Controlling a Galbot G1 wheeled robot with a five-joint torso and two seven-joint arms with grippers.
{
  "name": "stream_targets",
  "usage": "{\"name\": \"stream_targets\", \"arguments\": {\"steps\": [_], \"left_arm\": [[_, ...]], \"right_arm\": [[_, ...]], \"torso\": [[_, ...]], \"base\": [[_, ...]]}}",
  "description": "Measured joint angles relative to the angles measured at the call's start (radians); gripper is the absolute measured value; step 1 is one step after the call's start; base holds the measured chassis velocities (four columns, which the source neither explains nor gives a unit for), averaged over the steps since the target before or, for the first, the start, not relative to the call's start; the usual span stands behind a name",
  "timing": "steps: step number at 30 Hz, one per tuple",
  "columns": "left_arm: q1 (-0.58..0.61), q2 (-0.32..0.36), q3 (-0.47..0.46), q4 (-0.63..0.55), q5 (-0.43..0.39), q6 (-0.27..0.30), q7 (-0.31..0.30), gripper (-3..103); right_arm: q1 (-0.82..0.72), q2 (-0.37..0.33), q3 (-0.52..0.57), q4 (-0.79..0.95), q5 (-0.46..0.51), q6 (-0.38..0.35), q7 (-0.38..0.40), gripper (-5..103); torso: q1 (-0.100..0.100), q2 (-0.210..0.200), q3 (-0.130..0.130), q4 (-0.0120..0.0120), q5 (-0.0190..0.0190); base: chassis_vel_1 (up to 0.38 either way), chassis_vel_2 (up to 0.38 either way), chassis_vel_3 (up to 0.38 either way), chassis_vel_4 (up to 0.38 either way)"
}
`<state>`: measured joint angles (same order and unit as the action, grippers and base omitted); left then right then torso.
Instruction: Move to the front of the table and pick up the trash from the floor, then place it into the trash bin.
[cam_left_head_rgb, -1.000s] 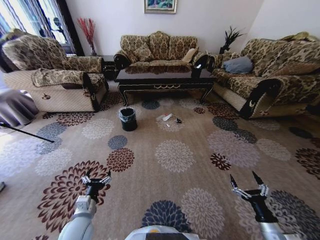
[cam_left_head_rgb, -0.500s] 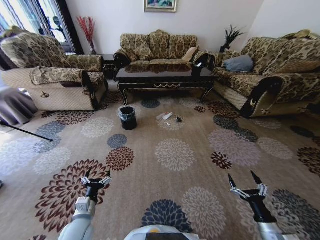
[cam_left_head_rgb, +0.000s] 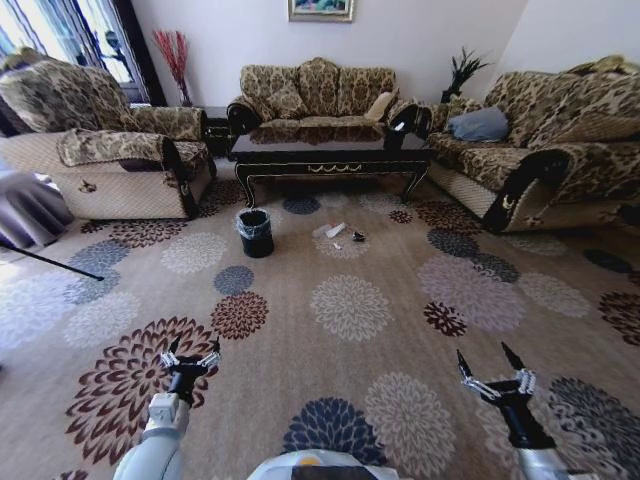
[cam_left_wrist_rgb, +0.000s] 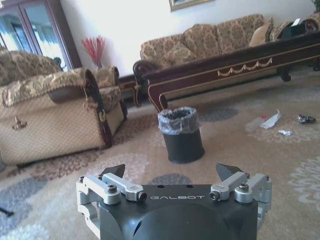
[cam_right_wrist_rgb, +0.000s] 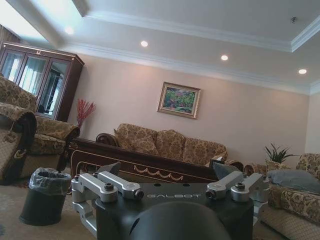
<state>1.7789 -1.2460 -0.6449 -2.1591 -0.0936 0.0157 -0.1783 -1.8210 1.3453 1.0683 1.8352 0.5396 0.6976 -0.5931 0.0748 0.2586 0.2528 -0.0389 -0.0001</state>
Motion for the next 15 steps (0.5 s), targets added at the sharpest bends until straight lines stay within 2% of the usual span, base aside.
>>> {"name": "stream_targets", "arguments": {"steps": [1,5,7,9,15], "left_arm": [[0.0,0.0,0.0,0.0,0.0,0.0,0.0,100],[0.006,0.015,-0.01,-0.052,0.056,-0.077,-0.002,100],[0.009,0.018,-0.011,-0.064,0.059,-0.09,-0.002,100],[0.006,0.038,-0.018,-0.07,0.103,-0.146,0.011,100],[0.003,0.036,-0.015,-0.052,0.116,-0.16,0.029,100]], "right_arm": [[0.0,0.0,0.0,0.0,0.0,0.0,0.0,100],[0.003,-0.003,0.003,-0.003,0.005,0.004,-0.021,100],[0.004,-0.004,0.003,-0.004,0.005,0.004,-0.022,100],[0.01,-0.004,-0.001,-0.004,-0.001,-0.007,-0.024,100],[0.015,-0.004,-0.005,-0.003,-0.009,-0.014,-0.021,100]], "torso": [[0.0,0.0,0.0,0.0,0.0],[-0.005,-0.019,-0.013,-0.0001,0.0002],[-0.007,-0.023,-0.016,-0.0001,0.0003],[-0.013,-0.043,-0.029,-0.0001,0.0001],[-0.017,-0.066,-0.049,0.0,0.0001]], "base": [[0.0,0.0,0.0,0.0],[0.0,0.0,0.0,0.0],[0.0,0.0,0.0,0.0],[0.0,0.0,0.0,0.0],[0.0,0.0,0.0,0.0]]}}
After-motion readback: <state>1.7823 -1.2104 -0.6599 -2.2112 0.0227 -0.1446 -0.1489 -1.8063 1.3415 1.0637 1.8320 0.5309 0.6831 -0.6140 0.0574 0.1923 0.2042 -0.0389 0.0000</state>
